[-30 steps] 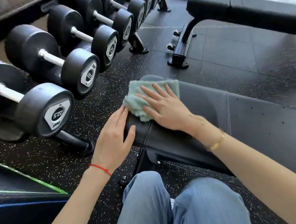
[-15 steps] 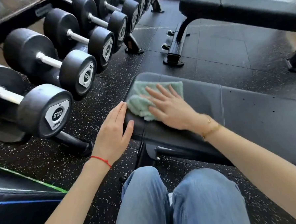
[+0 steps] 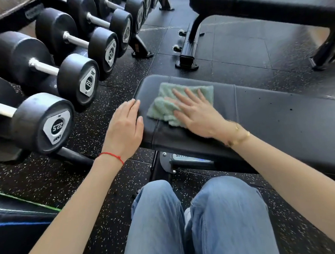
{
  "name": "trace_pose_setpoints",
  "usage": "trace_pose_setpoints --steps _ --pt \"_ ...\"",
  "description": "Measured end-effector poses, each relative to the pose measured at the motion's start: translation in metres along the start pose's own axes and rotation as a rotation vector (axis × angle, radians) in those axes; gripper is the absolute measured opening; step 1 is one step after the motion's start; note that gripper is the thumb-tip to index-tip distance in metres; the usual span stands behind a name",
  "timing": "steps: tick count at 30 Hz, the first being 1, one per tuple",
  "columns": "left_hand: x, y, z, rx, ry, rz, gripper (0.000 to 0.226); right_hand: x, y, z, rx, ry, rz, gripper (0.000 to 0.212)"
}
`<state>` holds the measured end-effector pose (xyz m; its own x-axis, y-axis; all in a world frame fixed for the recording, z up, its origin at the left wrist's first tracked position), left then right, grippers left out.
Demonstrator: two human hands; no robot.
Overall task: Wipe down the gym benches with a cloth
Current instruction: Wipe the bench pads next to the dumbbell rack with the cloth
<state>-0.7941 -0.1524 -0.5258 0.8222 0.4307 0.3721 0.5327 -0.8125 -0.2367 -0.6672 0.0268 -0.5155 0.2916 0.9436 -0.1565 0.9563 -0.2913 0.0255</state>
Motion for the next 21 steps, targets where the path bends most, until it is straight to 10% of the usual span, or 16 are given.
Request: trace_pose_setpoints --steps 3,10,21 --pt "0.008 -0.015 0.001 -0.001 -0.018 0.03 0.05 0.003 0.069 0.004 0.019 -0.012 -0.078 0.05" --pt "0.022 -0.023 0.015 -0.041 -0.052 0.047 0.048 0.09 0.013 -0.02 0.006 -0.006 0.396 0.05" --pt "0.017 -0.018 0.021 0.002 -0.031 0.031 0.054 0.034 0.092 -0.002 0.034 -0.008 0.058 0.051"
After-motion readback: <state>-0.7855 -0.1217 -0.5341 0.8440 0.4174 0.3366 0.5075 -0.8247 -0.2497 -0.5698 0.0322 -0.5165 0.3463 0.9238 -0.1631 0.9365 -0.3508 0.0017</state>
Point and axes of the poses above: each hand's wrist, its own y-axis away from the middle knuckle, its own z-axis out of the palm, x = y × z, the point moved 3 cm from there along -y, towards the middle knuckle, and after that the axes turned 3 degrees about -x, right-handed, at the moved point
